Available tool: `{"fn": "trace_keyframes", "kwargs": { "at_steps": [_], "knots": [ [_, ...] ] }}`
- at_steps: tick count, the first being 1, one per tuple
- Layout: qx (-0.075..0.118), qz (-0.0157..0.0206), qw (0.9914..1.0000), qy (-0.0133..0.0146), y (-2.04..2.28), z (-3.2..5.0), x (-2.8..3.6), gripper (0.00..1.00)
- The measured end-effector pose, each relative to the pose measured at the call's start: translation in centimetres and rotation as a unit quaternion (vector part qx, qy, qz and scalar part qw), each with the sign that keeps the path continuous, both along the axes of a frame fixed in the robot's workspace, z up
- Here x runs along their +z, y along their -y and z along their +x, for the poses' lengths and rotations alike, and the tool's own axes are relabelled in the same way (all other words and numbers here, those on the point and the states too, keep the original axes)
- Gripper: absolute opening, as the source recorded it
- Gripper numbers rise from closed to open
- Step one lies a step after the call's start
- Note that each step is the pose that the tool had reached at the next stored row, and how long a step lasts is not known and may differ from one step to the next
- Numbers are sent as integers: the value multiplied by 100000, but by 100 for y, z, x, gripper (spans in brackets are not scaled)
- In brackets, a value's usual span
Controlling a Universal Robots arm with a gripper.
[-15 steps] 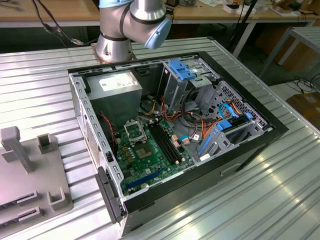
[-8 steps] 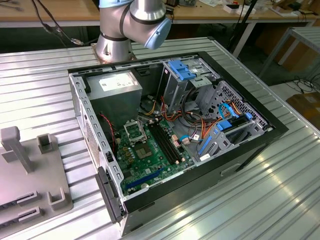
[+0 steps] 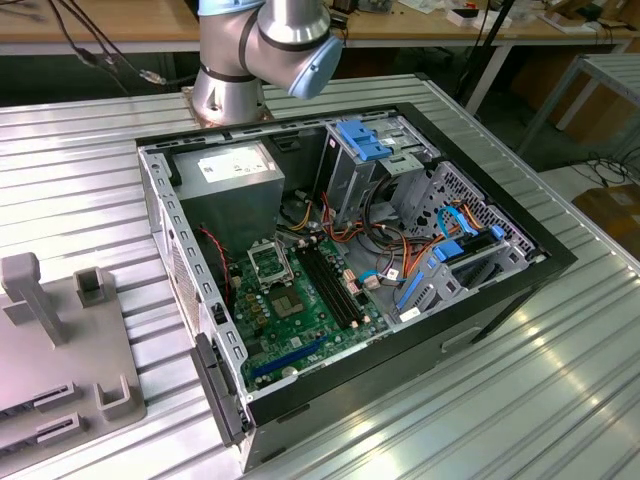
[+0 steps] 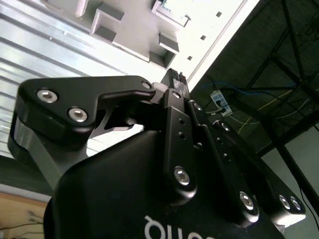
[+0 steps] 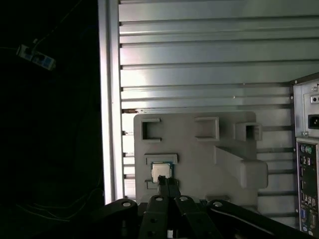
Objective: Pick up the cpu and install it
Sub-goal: 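Reach for the cpu, then pick up the cpu and move it towards the insertion slot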
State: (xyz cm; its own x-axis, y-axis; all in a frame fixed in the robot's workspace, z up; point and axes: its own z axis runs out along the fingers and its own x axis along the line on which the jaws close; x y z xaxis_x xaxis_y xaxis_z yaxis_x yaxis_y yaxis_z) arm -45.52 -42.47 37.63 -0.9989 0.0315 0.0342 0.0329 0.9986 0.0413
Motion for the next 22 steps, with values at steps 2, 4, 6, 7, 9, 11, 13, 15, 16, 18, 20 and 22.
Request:
{"fn": "trace_keyframes", "kwargs": {
  "at_steps": [2, 4, 6, 7, 9, 11, 13, 15, 16, 18, 20, 22],
  "knots": [
    [-7, 0, 100000, 11, 16, -9, -6, 11],
    [-17, 2, 100000, 9, 16, -9, -6, 11],
    [-7, -1, 100000, 4, 26, -9, -6, 11],
    [-6, -3, 100000, 4, 26, -9, -6, 11],
    [-8, -3, 100000, 2, 26, -9, -6, 11],
    [-10, -3, 100000, 1, 27, -9, -6, 11],
    [-8, 0, 100000, 1, 27, -9, -6, 11],
    [-7, -2, 100000, 5, 28, -9, -6, 11],
    [-7, -4, 100000, 3, 28, -9, -6, 11],
    [-8, -1, 100000, 0, 28, -9, -6, 16],
    [-6, -1, 100000, 7, 29, -9, -6, 23],
    [-10, -2, 100000, 0, 29, -9, -6, 42]
  ]
}}
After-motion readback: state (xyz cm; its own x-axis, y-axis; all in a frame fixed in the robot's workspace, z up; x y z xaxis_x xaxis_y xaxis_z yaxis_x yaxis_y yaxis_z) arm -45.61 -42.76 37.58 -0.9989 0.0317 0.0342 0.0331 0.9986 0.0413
